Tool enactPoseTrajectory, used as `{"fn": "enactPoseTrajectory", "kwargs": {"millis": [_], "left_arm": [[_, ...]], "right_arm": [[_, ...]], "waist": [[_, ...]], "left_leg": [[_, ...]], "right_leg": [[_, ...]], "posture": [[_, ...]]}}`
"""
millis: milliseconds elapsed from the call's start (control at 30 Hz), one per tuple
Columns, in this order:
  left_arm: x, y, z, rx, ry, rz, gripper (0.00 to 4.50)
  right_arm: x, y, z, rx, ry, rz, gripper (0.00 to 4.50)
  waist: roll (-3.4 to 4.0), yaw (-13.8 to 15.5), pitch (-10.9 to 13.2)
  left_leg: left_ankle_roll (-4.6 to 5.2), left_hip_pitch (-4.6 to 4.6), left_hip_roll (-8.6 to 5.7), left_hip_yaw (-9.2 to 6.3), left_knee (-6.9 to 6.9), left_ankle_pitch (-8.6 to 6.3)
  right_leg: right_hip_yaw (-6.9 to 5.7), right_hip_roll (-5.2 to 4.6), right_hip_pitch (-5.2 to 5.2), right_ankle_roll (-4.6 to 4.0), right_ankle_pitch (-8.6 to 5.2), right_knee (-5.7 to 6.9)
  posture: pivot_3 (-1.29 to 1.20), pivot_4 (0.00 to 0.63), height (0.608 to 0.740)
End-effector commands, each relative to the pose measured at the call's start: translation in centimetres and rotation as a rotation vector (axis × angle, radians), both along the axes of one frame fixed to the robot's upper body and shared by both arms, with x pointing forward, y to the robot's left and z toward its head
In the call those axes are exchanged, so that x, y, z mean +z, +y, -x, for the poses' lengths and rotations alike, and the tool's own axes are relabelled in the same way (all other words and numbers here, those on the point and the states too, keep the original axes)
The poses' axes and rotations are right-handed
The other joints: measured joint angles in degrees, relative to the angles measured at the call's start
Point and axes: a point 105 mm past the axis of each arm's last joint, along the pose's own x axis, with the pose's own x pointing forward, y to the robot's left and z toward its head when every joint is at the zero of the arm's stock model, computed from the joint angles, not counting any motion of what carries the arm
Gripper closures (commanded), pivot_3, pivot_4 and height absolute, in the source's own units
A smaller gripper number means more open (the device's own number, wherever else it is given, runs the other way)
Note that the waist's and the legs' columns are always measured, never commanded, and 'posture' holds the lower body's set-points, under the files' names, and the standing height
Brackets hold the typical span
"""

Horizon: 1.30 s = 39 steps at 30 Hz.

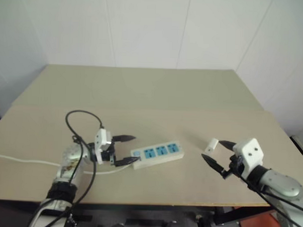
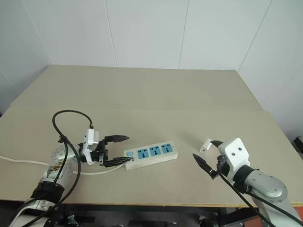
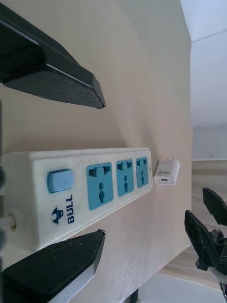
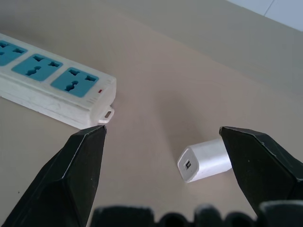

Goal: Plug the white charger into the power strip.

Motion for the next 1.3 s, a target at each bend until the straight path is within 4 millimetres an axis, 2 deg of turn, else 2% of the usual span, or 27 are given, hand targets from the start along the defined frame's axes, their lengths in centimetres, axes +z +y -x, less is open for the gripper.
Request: {"fn": "enactPoseTrajectory", "kwargs": {"millis": [33, 267, 400, 767, 867, 933, 1167, 1300], "left_arm": [[-0.4, -0.4, 0.9, -0.025, -0.010, -0.005, 0.03], [-1.9, -1.0, 1.2, 0.021, 0.017, 0.004, 0.03], [-2.6, -1.2, 0.7, 0.065, 0.016, -0.003, 0.03], [-3.8, -1.5, 1.2, 0.037, 0.023, -0.033, 0.03], [-4.1, -1.6, 1.5, 0.019, 0.032, -0.034, 0.61], [-4.0, -1.8, 1.4, 0.024, 0.039, -0.004, 1.19], [-4.0, -1.7, 0.8, 0.062, 0.002, -0.029, 1.22], [-3.6, -1.5, 1.0, 0.002, -0.018, -0.068, 1.22]], "right_arm": [[1.2, -0.1, 0.3, -0.013, -0.069, 0.035, 0.00], [1.5, -0.2, 0.1, -0.021, -0.081, 0.024, 0.00], [1.6, 0.1, -0.1, -0.021, -0.087, 0.012, 0.00], [1.6, -0.3, -0.1, -0.040, -0.087, 0.024, 0.00], [1.5, -0.4, -0.1, -0.042, -0.083, 0.026, 0.00], [1.5, -0.4, 0.0, -0.043, -0.080, 0.030, 0.00], [1.9, -0.5, 0.4, -0.027, -0.074, 0.052, 0.00], [3.8, -0.8, 1.0, 0.089, -0.080, 0.170, 0.00]], "waist": [[0.02, 0.0, 0.0], [0.01, -0.1, 0.0], [0.00, -0.1, 0.0], [0.00, -0.2, 0.0], [0.01, -0.1, 0.0], [0.02, -0.1, -0.1], [0.10, 0.2, -0.2], [0.10, 0.3, -0.2]], "left_leg": [[0.00, -0.01, 0.00, -0.02, 0.00, 0.00], [0.00, 0.02, 0.00, -0.03, 0.00, 0.00], [0.00, 0.05, -0.01, -0.02, 0.00, 0.00], [0.00, 0.04, 0.00, -0.02, -0.02, 0.00], [0.00, 0.04, -0.01, -0.02, -0.02, 0.00], [0.00, 0.05, 0.00, -0.02, -0.02, 0.00], [0.00, 0.10, -0.02, -0.02, -0.02, 0.00], [0.00, 0.14, -0.03, -0.01, -0.01, 0.00]], "right_leg": [[-0.01, 0.00, 0.00, 0.00, 0.00, -0.01], [-0.01, 0.00, 0.03, 0.00, 0.00, 0.03], [0.00, -0.01, 0.08, 0.01, 0.00, -0.03], [-0.01, 0.00, 0.04, 0.01, 0.00, -0.01], [0.00, 0.00, 0.05, 0.01, -0.01, -0.02], [-0.01, 0.00, 0.05, 0.01, -0.01, -0.01], [0.00, -0.01, 0.12, 0.01, -0.01, -0.02], [0.00, -0.01, 0.16, 0.02, -0.01, -0.03]], "posture": [[0.00, 0.150, 0.740], [0.00, 0.150, 0.740], [0.00, 0.150, 0.740], [0.00, 0.150, 0.740], [0.00, 0.150, 0.740], [0.00, 0.150, 0.740], [0.00, 0.150, 0.740], [0.00, 0.150, 0.740]]}}
